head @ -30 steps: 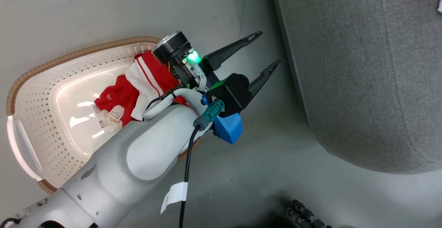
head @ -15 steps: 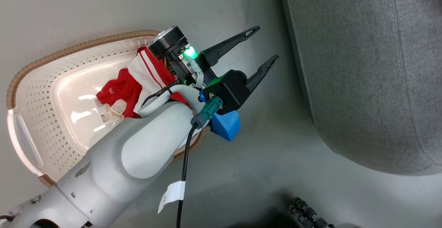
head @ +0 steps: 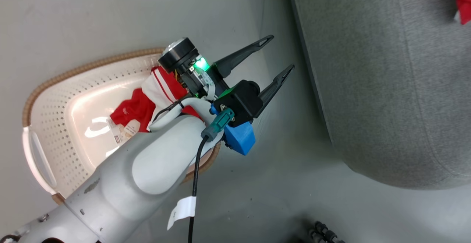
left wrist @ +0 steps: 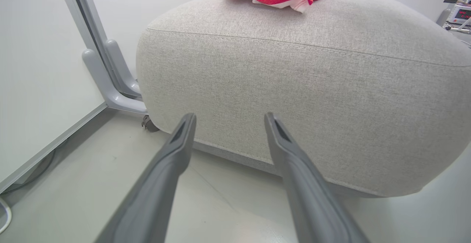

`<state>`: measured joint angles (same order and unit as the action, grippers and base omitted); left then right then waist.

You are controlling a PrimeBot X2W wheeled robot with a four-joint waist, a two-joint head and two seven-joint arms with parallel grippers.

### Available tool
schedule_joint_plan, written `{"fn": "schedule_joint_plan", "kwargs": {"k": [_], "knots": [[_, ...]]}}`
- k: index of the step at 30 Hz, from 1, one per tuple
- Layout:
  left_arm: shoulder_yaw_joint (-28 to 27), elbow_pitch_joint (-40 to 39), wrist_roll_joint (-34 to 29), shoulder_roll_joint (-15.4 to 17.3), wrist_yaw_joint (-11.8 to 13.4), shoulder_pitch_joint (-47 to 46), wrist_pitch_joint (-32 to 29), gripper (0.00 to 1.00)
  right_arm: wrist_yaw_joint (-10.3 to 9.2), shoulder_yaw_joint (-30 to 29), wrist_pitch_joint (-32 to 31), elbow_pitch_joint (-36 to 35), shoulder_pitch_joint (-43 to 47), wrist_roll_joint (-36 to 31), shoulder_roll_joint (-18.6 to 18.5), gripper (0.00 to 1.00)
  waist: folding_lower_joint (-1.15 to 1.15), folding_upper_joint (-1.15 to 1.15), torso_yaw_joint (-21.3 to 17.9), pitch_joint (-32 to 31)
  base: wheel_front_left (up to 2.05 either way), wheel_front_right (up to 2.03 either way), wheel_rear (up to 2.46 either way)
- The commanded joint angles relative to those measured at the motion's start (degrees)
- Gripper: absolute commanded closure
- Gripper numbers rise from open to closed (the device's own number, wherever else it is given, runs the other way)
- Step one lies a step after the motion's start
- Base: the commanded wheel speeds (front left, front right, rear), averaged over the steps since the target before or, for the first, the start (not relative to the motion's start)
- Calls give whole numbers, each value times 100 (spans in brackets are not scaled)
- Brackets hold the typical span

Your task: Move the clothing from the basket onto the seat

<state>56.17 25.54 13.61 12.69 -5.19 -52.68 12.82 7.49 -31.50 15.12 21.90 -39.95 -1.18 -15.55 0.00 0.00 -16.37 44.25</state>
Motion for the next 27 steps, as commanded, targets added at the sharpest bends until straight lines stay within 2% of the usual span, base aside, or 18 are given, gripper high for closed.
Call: {"fn": "schedule_joint_plan", "kwargs": {"k": [1, 6, 12, 23, 27], "knots": [[-25, 18, 39, -25, 29, 52, 62, 0, 1, -54, 5, -130, 154, -43, 32, 0, 0, 0, -10, -240, 0, 0, 0], [-168, 162, 248, -162, 139, 328, 201, 0, 1, -33, 4, -851, 805, -203, 260, 0, 0, 0, 22, -866, 0, 0, 0], [-576, 85, 451, -278, 313, 703, 240, 0, 1, 494, 4, -1441, 1285, -272, 361, 0, 0, 0, 210, -1604, 0, 0, 0], [-1924, -544, 383, -217, 571, 1625, 244, 0, 1, 1809, 4, -1445, 1276, -53, 109, 0, 0, 0, 836, -2451, 0, 0, 0], [-2468, -707, 307, -273, 605, 2029, 244, 0, 1, 2196, 4, -1409, 1336, 42, 259, 0, 0, 0, 1051, -2763, 0, 0, 0]]}}
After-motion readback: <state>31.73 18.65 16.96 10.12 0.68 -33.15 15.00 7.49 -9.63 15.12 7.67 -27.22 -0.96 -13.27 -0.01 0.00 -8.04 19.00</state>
